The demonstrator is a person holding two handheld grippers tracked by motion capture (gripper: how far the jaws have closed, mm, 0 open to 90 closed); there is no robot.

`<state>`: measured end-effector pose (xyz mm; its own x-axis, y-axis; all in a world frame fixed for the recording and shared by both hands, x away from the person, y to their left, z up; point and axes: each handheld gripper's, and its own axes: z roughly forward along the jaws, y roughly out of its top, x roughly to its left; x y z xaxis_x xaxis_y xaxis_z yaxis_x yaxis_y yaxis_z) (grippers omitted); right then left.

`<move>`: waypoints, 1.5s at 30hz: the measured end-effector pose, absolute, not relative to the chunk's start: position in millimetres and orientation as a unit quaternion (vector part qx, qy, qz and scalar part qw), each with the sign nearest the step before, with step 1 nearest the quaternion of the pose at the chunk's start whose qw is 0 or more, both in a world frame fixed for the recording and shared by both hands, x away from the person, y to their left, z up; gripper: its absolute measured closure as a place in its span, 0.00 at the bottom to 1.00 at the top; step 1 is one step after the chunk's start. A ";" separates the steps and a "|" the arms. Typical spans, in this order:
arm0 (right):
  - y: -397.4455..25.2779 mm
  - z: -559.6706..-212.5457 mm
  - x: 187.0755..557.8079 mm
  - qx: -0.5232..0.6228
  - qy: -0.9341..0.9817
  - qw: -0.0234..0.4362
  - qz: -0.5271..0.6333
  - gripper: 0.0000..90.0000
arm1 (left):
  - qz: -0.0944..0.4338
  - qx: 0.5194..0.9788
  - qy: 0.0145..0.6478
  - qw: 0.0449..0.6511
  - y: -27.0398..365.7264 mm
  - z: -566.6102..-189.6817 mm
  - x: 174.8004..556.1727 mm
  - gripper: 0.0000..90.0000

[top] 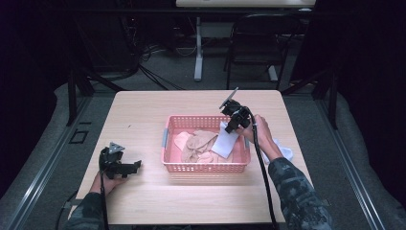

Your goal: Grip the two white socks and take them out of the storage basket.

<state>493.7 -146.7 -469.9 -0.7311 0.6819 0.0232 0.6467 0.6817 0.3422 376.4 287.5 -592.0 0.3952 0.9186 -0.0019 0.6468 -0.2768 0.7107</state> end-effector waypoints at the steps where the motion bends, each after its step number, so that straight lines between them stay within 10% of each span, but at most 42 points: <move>1: -147.7 -464.5 492.6 0.363 0.914 0.050 0.174 0.96 | 0.211 0.771 0.508 0.322 287.5 -592.0 376.4 0.00; 45: -172.8 -323.4 439.9 0.319 0.918 0.120 0.205 0.95 | 0.210 0.771 0.508 0.322 287.4 -592.0 376.1 0.00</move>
<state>439.9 -172.8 -323.4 -0.7682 0.6340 -0.0890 0.5356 0.7126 0.4532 376.1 287.4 -592.0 0.3951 0.9186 -0.0039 0.6480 -0.2757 0.7100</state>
